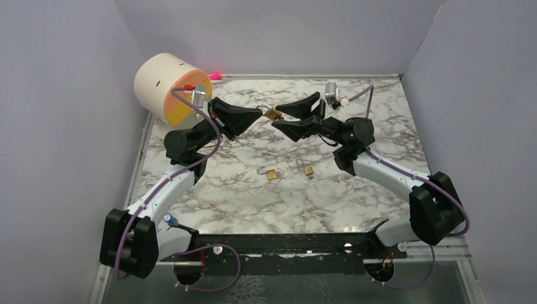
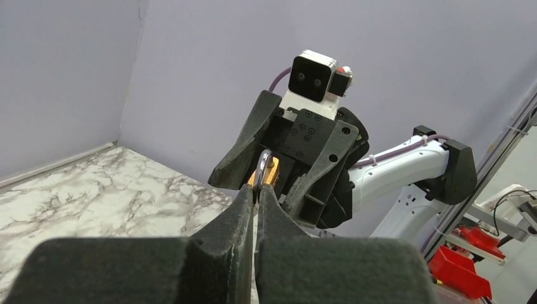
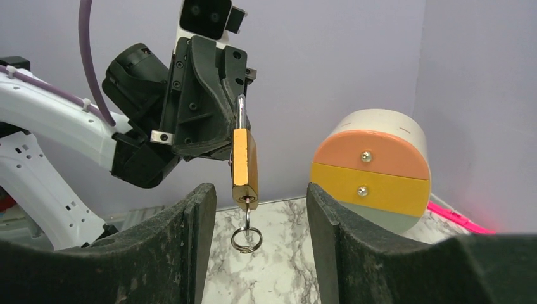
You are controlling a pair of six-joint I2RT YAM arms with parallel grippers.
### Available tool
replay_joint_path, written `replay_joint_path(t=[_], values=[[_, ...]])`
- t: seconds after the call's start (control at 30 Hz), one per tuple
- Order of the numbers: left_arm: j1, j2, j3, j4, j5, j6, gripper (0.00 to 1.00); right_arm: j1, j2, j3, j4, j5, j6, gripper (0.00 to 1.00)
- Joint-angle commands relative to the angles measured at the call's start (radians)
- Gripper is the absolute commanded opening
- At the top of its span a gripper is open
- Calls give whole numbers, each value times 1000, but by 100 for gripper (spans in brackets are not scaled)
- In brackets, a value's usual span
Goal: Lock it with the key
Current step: Pick up the lock from the center of the board.
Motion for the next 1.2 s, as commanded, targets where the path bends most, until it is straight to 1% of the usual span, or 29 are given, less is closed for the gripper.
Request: replay_joint_path(t=[0.0, 0.2, 0.27, 0.3, 0.37, 0.4, 0.57, 0.7, 0.93, 0.97, 1.07, 1.17], values=[[-3, 3, 14, 53, 12, 3, 0, 14, 22, 17, 88, -27, 22, 57], [-4, 0, -1, 53, 13, 12, 0, 14, 24, 5, 106, -37, 24, 49], [-4, 3, -3, 54, 17, 16, 0, 14, 26, 11, 95, -46, 24, 42], [-3, 2, -4, 54, 18, 19, 0, 15, 28, 18, 85, -58, 22, 36], [-4, 5, -3, 54, 24, 20, 0, 14, 32, 31, 68, -66, 22, 28], [-5, 5, -2, 54, 29, 21, 0, 14, 35, 32, 70, -66, 26, 26], [-5, 4, -8, 54, 35, 27, 0, 15, 62, 32, 106, -80, 54, 26], [-5, -1, -23, 54, 42, 27, 0, 14, 88, 47, 157, -95, 99, 28], [-4, -11, -40, 52, 46, 41, 0, 14, 77, 58, 165, -101, 116, 28], [-3, -12, -43, 52, 46, 42, 0, 14, 72, 59, 163, -102, 115, 26], [-3, -15, -46, 52, 41, 51, 0, 14, 61, 76, 125, -123, 114, 14], [-3, -20, -48, 52, 30, 59, 0, 14, 54, 109, 44, -158, 100, 2]])
